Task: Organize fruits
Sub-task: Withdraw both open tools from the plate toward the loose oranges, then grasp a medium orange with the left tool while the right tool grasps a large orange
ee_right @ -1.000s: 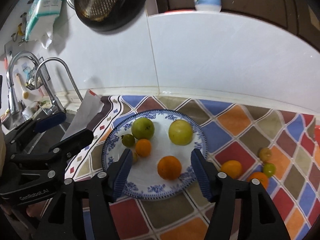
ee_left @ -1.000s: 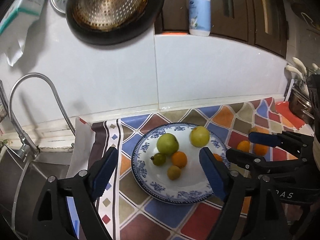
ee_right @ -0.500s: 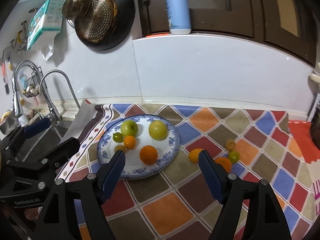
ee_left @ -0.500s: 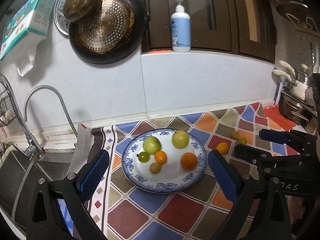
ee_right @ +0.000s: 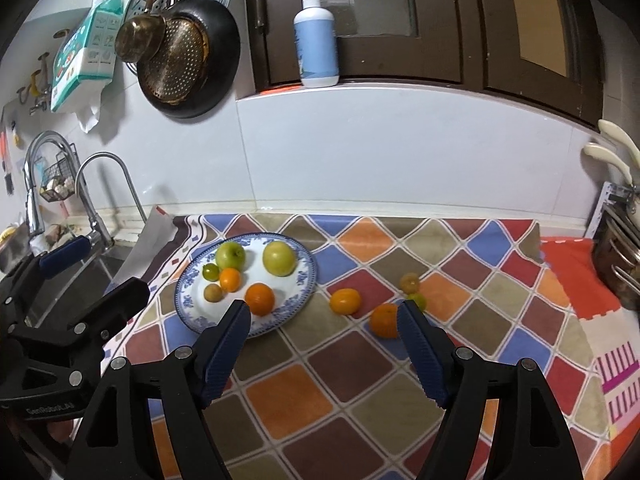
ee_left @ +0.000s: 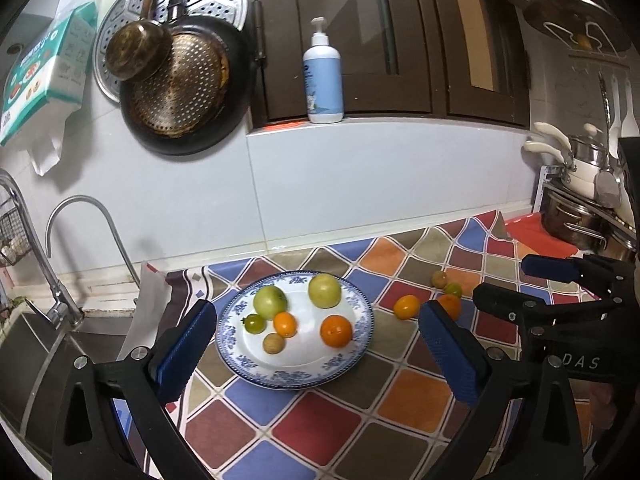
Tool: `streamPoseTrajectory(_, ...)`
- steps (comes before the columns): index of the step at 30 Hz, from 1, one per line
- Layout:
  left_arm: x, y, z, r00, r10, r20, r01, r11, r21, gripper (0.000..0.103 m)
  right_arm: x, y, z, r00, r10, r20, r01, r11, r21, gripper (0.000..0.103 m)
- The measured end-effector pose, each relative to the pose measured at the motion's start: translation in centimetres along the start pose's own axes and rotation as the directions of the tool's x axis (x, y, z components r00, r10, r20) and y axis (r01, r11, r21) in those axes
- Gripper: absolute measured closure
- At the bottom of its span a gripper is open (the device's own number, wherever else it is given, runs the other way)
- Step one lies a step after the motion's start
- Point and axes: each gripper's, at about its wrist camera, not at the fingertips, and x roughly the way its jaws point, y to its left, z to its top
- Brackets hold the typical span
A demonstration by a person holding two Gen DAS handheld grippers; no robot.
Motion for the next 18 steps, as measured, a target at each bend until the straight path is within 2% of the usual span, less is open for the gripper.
streamPoseTrajectory(10,1.0,-3.5,0.2,1.0,0.002,0.005,-0.003,0.999,0.033,0.0,-0.3,-3.2,-0.2,1.0,-0.009,-0.006,0.009,1.0,-0.014,0.027)
streamPoseTrajectory(18,3.5,-5.1,-0.2,0.999,-0.024,-0.024,0.026,0.996,0.082,0.0,1.0,-5.0,-0.5,1.0,-0.017,-0.024,0.017,0.999,-0.029,0.027)
